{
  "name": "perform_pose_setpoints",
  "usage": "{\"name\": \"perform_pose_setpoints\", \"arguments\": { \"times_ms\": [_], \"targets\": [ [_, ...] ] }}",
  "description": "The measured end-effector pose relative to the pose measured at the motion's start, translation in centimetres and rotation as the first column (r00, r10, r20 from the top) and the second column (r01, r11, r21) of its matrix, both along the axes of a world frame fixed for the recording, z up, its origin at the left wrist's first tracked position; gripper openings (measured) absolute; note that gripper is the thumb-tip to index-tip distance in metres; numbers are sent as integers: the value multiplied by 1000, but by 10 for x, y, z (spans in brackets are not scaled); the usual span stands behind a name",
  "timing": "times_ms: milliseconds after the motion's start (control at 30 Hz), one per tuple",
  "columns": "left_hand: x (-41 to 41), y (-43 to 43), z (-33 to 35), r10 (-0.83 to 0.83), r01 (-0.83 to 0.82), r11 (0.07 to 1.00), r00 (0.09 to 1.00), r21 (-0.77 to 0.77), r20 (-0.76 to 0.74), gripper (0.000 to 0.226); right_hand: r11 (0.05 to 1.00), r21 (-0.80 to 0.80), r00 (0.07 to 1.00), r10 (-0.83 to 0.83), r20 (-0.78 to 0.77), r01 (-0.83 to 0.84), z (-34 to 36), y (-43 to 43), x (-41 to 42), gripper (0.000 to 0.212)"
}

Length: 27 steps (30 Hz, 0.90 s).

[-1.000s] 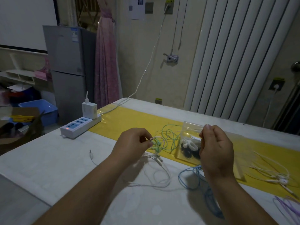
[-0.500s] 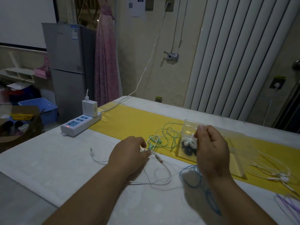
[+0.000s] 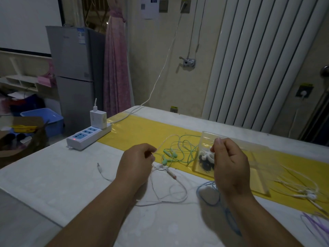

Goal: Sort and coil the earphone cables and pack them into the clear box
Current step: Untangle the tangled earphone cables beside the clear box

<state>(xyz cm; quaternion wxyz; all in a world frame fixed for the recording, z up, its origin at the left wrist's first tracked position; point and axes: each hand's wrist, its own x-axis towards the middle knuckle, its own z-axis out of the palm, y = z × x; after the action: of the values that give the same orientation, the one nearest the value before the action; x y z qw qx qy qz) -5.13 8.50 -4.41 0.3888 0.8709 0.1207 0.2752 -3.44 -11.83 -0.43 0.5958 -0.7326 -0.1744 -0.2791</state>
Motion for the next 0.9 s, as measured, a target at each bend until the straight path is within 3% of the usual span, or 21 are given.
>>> {"name": "perform_pose_setpoints", "arguments": {
  "times_ms": [167,267,433,533,767,833,900],
  "targets": [
    [-4,1,8,63,-29,994,942,-108,329,10,999,30,999,-43,-7,44,-2,-1,2,39],
    [-9,2,12,177,-119,979,894,-164,410,11,972,161,985,-169,-38,173,-5,-5,8,39],
    [-10,8,17,446,-323,870,838,-373,315,13,833,473,958,-250,-141,287,1,-16,16,33],
    [-10,13,20,512,-404,817,837,-411,195,14,775,550,951,-262,-166,310,4,-21,23,29],
    [-8,20,16,514,-477,813,857,-334,25,20,758,605,969,-213,-126,245,9,-25,25,29],
    [-8,21,14,502,-498,850,865,-171,-25,26,779,606,987,-137,-86,161,7,-24,24,29],
    [-9,16,13,488,-483,871,872,87,-45,37,817,572,997,-55,-45,71,6,-23,22,30]
  ]
}}
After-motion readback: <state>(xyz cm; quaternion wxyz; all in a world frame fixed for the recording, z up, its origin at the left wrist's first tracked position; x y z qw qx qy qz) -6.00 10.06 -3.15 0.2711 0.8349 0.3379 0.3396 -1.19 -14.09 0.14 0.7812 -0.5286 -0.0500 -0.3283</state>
